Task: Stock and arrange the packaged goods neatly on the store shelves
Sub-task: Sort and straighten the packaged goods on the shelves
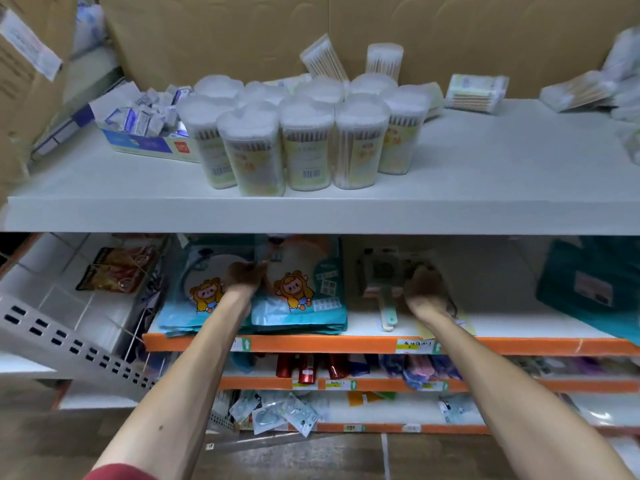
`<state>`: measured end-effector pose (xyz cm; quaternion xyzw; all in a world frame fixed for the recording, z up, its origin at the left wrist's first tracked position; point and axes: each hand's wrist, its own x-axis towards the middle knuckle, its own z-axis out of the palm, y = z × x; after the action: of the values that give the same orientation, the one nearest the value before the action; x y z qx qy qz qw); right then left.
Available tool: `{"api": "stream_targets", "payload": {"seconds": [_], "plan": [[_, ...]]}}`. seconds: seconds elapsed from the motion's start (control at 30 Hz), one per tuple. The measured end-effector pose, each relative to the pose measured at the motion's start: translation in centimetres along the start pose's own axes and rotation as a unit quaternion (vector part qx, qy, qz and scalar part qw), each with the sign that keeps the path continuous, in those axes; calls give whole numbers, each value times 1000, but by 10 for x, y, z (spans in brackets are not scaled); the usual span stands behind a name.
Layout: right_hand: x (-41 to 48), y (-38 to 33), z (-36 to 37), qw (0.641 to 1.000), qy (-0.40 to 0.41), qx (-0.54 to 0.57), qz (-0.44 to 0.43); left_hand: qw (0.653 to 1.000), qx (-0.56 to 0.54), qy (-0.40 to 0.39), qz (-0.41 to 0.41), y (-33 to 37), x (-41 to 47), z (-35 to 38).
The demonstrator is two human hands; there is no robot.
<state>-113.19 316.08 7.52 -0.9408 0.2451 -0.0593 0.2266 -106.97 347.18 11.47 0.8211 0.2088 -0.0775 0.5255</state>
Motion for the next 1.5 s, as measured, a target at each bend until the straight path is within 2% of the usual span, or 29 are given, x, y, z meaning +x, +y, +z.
{"api": "stream_targets", "payload": {"seconds": [0.17,0.27,0.43,0.6,0.7,0.83,1.0,1.1,1.13,1.17,1.27,1.5], "plan": [[-5,3,-17,999,-2,-35,-36,999,18,-20,24,3,3,2],[-10,4,-20,998,-6,-47,-52,995,70,-5,75,2,7,9],[-21,7,-25,997,-12,-69,-43,955,258,51,137,-2,11,15],[-28,8,-31,994,-29,-91,-48,934,263,93,222,10,-6,26],[-34,4,-42,994,-19,-89,-67,896,299,59,322,34,-26,46],[-44,1,-71,991,3,-102,-88,840,312,-30,444,60,-62,87],[-50,24,-115,969,19,-230,-92,759,351,-112,538,85,-109,151],[-60,60,-138,971,66,-216,-75,694,396,-190,571,92,-148,186],[-65,75,-147,973,82,-206,-63,683,392,-207,581,94,-159,198],[-70,90,-155,973,97,-203,-53,679,389,-211,586,96,-170,211],[-88,142,-181,968,129,-216,-13,634,382,-171,650,102,-200,253],[-130,267,-246,952,153,-240,110,580,397,-199,683,119,-287,336]]}}
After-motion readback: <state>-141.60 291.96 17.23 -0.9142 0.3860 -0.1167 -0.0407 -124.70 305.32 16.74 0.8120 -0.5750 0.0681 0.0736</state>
